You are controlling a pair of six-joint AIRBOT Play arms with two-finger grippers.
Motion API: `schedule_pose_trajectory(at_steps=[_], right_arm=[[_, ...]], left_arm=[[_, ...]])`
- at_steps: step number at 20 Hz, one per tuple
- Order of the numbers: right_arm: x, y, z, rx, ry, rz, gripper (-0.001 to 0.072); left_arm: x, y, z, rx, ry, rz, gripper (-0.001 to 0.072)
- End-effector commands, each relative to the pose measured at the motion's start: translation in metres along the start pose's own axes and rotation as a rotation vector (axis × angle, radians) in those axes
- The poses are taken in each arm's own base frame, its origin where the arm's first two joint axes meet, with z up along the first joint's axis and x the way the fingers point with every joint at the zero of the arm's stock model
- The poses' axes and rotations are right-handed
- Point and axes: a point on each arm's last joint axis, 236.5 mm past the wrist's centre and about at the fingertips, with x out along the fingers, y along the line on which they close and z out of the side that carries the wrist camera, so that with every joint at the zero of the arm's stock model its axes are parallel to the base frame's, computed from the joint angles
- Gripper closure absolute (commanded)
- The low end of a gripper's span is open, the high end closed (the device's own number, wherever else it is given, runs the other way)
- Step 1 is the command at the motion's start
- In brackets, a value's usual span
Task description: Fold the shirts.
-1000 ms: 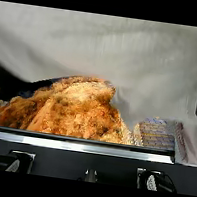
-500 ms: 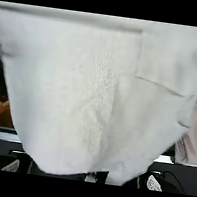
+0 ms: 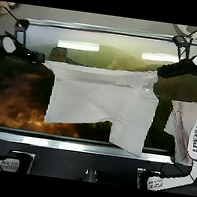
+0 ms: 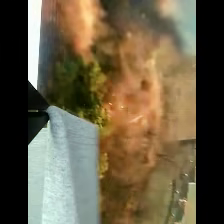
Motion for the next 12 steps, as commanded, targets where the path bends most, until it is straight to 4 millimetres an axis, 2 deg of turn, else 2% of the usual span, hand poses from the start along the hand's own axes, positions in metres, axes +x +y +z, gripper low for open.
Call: schedule_pose_trajectory(at_steps=[1,3,5,7,8,10,12], right_arm=[[0.038,-0.018,0.017,0.01,-0.08,-0.069,0.0691],[0.04,-0.028,0.016,-0.023,-0.074,-0.109,0.0691],[0.042,-0.027,0.004,-0.061,-0.023,-0.104,0.069],[0.04,-0.017,-0.031,-0.095,0.126,-0.056,0.069],[0.035,-0.01,-0.059,-0.091,0.247,-0.023,0.069],[0.031,0.002,-0.103,-0.084,0.425,0.044,0.069],[0.043,0.007,-0.125,-0.073,0.49,0.078,0.069]], left_arm=[[0.048,-0.003,-0.009,-0.009,0.043,-0.01,0.0678],[0.062,-0.009,-0.013,-0.054,0.055,-0.037,0.0678],[0.074,-0.017,-0.024,-0.075,0.096,-0.066,0.0678],[0.074,-0.022,-0.044,-0.072,0.18,-0.076,0.0678],[0.07,-0.022,-0.061,-0.045,0.252,-0.077,0.0678],[0.061,-0.023,-0.101,-0.017,0.425,-0.086,0.0678],[0.062,-0.04,-0.123,-0.041,0.491,-0.148,0.0678]])
